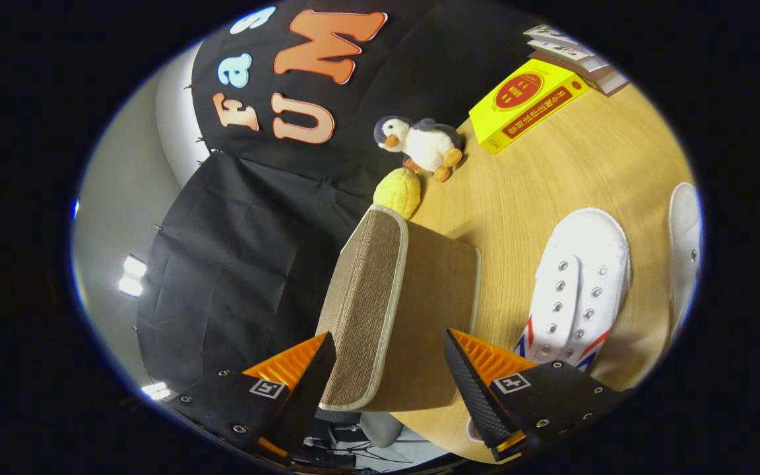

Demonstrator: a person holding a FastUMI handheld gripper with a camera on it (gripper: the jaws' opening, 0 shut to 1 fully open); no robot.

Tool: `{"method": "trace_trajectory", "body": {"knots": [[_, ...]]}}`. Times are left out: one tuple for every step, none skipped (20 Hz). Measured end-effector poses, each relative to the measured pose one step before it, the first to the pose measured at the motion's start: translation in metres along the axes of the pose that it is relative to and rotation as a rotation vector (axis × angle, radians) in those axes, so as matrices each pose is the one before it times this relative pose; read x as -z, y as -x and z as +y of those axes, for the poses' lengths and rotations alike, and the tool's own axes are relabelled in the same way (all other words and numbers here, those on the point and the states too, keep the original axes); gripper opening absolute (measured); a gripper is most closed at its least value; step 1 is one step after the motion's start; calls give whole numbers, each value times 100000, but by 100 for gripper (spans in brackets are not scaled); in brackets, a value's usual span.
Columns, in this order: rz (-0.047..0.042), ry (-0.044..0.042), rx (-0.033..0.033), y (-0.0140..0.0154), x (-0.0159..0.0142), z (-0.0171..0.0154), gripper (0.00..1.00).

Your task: Open the storage box then place both shoes into the box .Put the left shoe in first, then the right shoe, with the right side of both shoes facing outward in a uniform manner.

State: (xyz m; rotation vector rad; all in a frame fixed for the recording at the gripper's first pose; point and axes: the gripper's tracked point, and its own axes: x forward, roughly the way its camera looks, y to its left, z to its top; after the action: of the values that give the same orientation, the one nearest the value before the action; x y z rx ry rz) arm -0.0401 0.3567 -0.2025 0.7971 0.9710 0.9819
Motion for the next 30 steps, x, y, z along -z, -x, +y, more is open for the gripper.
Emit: {"method": "trace_trajectory", "body": {"knots": [[2131,-1295,-1680,-466,368,259,98],[1440,-1265,-750,-304,299,-47,98],[1040,-610,28,-408,96,-200,98],[862,-402,250,-401,193,-174,98],[1495,-980,-439,-320,302,-108,98],[1273,-2089,-1769,-210,156,225,98],[1139,-1357,-1114,-172,262,157,98],[816,-580,-736,-53,276,162,98],[852,-434,-620,-116,116,24,98],[1084,-1126,-1322,-135,374,258,98],[1355,-1764,-2823,-168,374,649,98],[676,-1741,-3899,-59,281,903,98],[-373,-1453,-4584,-37,-24,1178,97],[-1019,-1148,-3779,-72,-9,1035,97],[-735,288,5,6,-204,170,96],[-225,79,460,-10,22,84,95],[-580,-517,157,91,-130,8,94],[-1951,-785,-1509,70,-369,298,92],[-3355,-1839,-3501,182,-653,835,82],[-4020,-2290,-3886,105,-681,1011,76],[-4207,-626,-1353,-79,-786,594,64],[-2954,1061,-999,-283,-406,503,56],[-1356,1406,303,-267,-272,274,40],[226,2510,2241,-690,399,82,33],[587,3842,5361,-510,372,-536,23],[-1305,1458,2547,-165,-131,283,13],[-2116,-768,-1506,-402,-317,1260,2],[-2119,-129,-1912,-288,70,1895,2],[-1198,1807,-756,-536,79,1678,2],[-169,2807,142,-613,215,1531,2]]}}
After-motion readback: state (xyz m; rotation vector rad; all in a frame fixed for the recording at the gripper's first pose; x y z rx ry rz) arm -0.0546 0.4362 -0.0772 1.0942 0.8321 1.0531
